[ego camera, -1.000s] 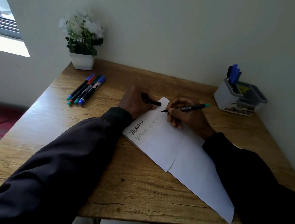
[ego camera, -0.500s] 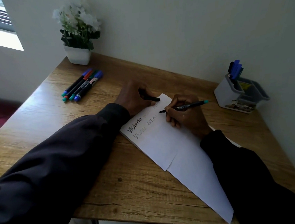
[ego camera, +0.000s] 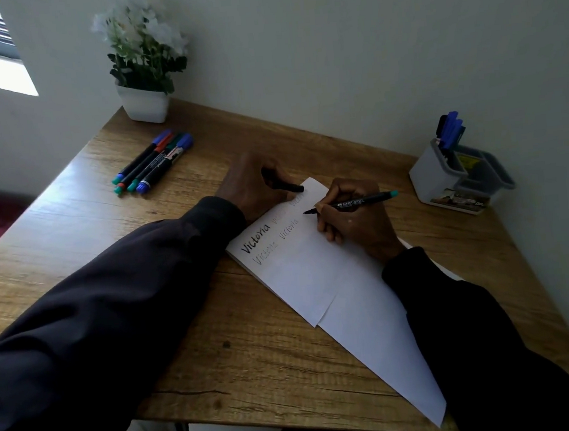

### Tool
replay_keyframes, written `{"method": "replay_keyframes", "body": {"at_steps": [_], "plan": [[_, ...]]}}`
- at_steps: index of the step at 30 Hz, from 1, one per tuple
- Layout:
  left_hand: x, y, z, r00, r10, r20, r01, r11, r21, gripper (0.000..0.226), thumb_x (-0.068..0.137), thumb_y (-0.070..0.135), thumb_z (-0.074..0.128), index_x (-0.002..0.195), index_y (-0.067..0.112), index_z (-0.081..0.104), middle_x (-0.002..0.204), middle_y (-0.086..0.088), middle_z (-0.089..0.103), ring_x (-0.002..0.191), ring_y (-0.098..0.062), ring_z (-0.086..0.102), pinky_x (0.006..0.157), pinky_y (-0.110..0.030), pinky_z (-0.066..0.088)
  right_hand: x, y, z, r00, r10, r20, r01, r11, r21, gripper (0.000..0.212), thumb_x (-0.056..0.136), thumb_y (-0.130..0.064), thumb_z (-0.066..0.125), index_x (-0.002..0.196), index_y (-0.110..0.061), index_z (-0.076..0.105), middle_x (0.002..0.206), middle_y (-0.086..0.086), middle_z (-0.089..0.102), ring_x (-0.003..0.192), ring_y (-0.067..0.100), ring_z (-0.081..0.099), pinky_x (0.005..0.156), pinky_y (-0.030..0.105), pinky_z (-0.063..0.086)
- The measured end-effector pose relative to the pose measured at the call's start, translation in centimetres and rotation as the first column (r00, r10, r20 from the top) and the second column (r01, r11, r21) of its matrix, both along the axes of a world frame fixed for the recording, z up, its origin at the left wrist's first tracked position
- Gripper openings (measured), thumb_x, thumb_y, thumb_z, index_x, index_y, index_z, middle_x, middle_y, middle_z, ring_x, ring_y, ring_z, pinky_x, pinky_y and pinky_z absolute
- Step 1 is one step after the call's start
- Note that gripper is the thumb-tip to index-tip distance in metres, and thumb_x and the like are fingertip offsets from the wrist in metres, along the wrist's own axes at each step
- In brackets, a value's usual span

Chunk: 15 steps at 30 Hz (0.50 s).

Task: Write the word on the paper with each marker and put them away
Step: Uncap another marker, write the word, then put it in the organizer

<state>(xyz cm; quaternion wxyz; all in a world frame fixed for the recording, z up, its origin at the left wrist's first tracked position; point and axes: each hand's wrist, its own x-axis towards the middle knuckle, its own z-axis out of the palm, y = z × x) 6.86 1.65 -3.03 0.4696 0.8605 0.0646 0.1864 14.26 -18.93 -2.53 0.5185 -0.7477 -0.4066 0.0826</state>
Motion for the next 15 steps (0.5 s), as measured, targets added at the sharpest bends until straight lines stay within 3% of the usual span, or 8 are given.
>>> {"method": "replay_keyframes", "body": {"at_steps": [15], "plan": [[-0.11, -0.01, 0.03, 1.0, 0.019, -0.02, -0.019, 1.0, -0.009, 0.017, 0.074, 0.017, 0.086, 0.089, 0.015, 0.078, 0.087, 0.006, 0.074, 0.079, -0.002, 0.068, 0.072, -0.023, 0.059, -0.28, 0.0, 0.21, 1.0, -0.012, 0.015, 0.012, 1.0, -0.024, 0.017, 0.095, -0.003, 0.068, 0.079, 0.002, 0.065, 0.064, 0.014, 0.069, 0.042, 0.022, 0.061, 0.038, 0.025, 0.045]]}}
